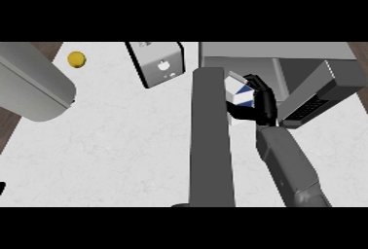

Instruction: Pick up the milk, place it into the microwave and close the microwave

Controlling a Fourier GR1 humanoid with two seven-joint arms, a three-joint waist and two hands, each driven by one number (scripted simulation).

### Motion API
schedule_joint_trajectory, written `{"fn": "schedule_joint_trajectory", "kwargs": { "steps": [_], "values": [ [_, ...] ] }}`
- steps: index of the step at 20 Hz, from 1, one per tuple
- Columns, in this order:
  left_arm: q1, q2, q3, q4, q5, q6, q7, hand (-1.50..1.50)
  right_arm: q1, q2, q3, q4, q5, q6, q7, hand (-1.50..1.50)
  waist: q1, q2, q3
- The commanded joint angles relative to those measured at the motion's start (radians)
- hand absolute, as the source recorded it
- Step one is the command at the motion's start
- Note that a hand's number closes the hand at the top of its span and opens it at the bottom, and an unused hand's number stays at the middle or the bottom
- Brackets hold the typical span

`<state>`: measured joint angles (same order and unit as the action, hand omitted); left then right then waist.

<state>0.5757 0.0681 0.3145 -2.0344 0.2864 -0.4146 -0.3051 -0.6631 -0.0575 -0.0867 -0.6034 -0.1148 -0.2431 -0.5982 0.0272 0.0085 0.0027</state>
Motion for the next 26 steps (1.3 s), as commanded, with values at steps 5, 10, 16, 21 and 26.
{"fn": "schedule_joint_trajectory", "kwargs": {
  "steps": [5,10,16,21,26],
  "values": [
    [-0.003,0.036,0.063,0.055,0.047,-0.067,-0.030,-1.50,-0.194,-0.034,-0.064,0.251,0.038,-0.070,-0.151,1.50,0.022,0.004,-0.002],
    [-0.132,0.026,0.042,0.129,0.006,-0.001,0.005,-1.50,-0.236,-0.015,-0.065,0.351,0.081,-0.168,-0.246,1.50,0.023,0.012,-0.001],
    [-0.120,0.037,0.048,0.150,0.006,-0.042,-0.032,-1.50,-0.339,-0.074,-0.002,0.425,0.192,-0.361,-0.193,1.50,0.052,0.020,-0.002],
    [-0.140,0.031,0.027,0.163,-0.018,-0.037,-0.021,-1.50,-0.366,-0.050,0.009,0.468,0.229,-0.501,-0.192,1.50,0.054,0.025,-0.001],
    [-0.138,0.032,0.027,0.127,-0.009,-0.040,-0.014,-1.50,-0.374,-0.103,-0.031,0.477,0.207,-0.555,-0.174,1.50,0.076,0.035,0.001]
  ]
}}
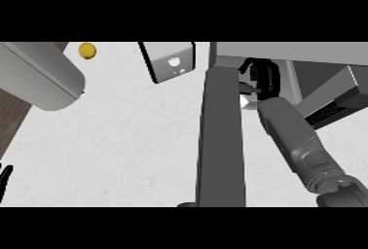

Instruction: Pick up the milk, place it into the microwave and close the microwave

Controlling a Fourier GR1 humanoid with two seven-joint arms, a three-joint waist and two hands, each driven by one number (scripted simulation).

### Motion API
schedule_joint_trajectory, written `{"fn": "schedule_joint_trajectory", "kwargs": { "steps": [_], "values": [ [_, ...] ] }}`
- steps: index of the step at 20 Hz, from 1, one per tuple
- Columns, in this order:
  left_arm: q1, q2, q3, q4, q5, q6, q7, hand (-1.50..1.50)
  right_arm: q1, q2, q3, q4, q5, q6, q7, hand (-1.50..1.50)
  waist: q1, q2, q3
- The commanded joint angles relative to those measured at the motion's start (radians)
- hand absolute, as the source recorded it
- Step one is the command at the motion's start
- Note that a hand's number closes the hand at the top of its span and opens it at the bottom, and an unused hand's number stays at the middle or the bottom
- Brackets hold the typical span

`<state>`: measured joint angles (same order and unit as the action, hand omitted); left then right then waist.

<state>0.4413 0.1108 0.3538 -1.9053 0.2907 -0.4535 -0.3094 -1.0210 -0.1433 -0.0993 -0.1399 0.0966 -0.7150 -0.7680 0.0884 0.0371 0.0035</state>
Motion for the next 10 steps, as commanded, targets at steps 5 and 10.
{"fn": "schedule_joint_trajectory", "kwargs": {
  "steps": [5,10],
  "values": [
    [-0.055,0.026,0.007,0.045,0.004,-0.011,0.004,-1.50,-0.015,-0.049,-0.046,0.025,-0.021,-0.080,0.011,1.50,0.014,0.013,0.000],
    [-0.059,-0.002,-0.031,0.027,-0.030,0.006,0.014,-1.50,-0.011,-0.085,-0.049,0.051,-0.014,-0.069,0.030,1.50,0.027,0.022,0.002]
  ]
}}
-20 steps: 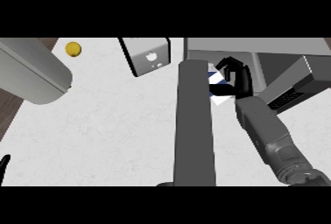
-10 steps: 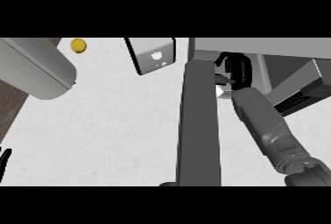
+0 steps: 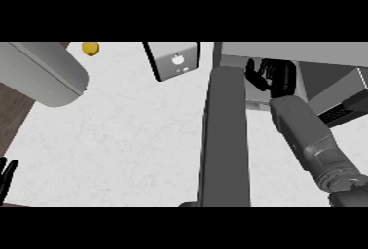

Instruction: Pick up the milk, place it into the microwave and close the microwave

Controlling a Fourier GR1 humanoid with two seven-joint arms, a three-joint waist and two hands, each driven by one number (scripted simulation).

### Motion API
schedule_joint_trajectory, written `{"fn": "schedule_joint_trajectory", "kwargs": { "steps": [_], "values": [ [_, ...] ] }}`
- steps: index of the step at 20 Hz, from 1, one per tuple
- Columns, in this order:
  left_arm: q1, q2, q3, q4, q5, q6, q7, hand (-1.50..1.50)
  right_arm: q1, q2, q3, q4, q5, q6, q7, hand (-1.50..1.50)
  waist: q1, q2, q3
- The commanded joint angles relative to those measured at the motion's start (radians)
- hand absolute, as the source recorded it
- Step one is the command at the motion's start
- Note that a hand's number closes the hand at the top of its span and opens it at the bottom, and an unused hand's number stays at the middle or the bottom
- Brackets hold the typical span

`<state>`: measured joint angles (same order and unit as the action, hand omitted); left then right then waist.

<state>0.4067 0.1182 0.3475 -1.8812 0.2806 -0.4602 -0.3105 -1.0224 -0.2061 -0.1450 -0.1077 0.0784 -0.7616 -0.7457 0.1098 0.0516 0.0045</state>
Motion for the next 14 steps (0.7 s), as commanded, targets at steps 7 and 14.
{"fn": "schedule_joint_trajectory", "kwargs": {
  "steps": [7,14],
  "values": [
    [-0.041,0.005,-0.012,0.046,-0.004,-0.012,-0.004,-1.50,0.029,-0.072,-0.005,0.047,0.012,-0.032,0.015,1.50,0.020,0.016,0.001],
    [-0.079,0.002,-0.022,0.052,-0.017,0.014,0.025,-1.50,0.032,-0.056,0.040,0.068,0.060,-0.030,0.021,-1.50,0.038,0.022,0.003]
  ]
}}
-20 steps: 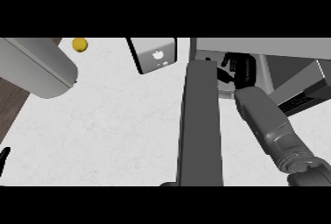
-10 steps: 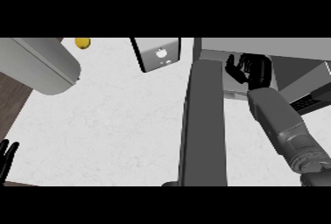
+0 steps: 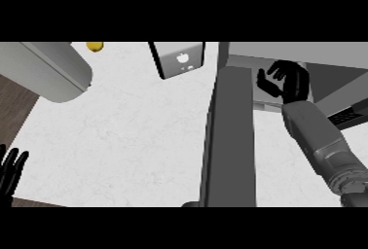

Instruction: Pick up the milk, place it into the microwave and close the microwave

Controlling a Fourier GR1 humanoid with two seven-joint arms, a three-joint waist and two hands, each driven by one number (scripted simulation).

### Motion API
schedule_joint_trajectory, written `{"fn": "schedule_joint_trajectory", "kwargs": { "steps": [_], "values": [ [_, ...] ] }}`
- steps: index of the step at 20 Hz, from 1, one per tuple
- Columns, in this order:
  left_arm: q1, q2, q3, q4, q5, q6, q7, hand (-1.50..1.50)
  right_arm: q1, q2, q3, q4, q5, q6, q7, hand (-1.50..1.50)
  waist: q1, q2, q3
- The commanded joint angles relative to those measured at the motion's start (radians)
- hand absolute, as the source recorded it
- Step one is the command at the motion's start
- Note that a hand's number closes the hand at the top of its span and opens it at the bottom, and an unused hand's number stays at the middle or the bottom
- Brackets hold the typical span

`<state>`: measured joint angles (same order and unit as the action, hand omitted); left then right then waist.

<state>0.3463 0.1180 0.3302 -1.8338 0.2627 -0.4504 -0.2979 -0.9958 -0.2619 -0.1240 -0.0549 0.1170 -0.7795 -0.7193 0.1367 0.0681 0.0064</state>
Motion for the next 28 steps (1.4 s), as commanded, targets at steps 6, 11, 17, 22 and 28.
{"fn": "schedule_joint_trajectory", "kwargs": {
  "steps": [6,11,17,22,28],
  "values": [
    [-0.042,0.008,-0.004,0.029,-0.019,0.009,0.004,-1.50,-0.023,0.015,0.026,-0.001,0.033,-0.074,0.010,-1.50,0.015,0.001,0.000],
    [-0.048,0.018,-0.009,0.050,-0.020,-0.006,0.002,-1.50,-0.038,0.039,0.036,-0.015,0.046,-0.075,0.005,-1.50,0.018,-0.001,0.000],
    [-0.059,0.008,-0.019,0.051,-0.044,0.001,-0.018,-1.50,-0.041,0.060,0.042,0.010,0.057,-0.072,0.038,-1.50,0.023,-0.001,-0.001],
    [-0.051,0.000,-0.013,0.089,-0.061,0.004,-0.048,-1.50,-0.020,0.078,0.052,-0.002,0.069,-0.056,0.004,-1.50,-0.007,-0.015,-0.002],
    [-0.053,0.009,-0.007,0.067,-0.033,-0.004,-0.019,-1.50,-0.006,0.071,0.027,-0.019,0.047,0.003,-0.009,-1.50,-0.018,-0.019,0.000]
  ]
}}
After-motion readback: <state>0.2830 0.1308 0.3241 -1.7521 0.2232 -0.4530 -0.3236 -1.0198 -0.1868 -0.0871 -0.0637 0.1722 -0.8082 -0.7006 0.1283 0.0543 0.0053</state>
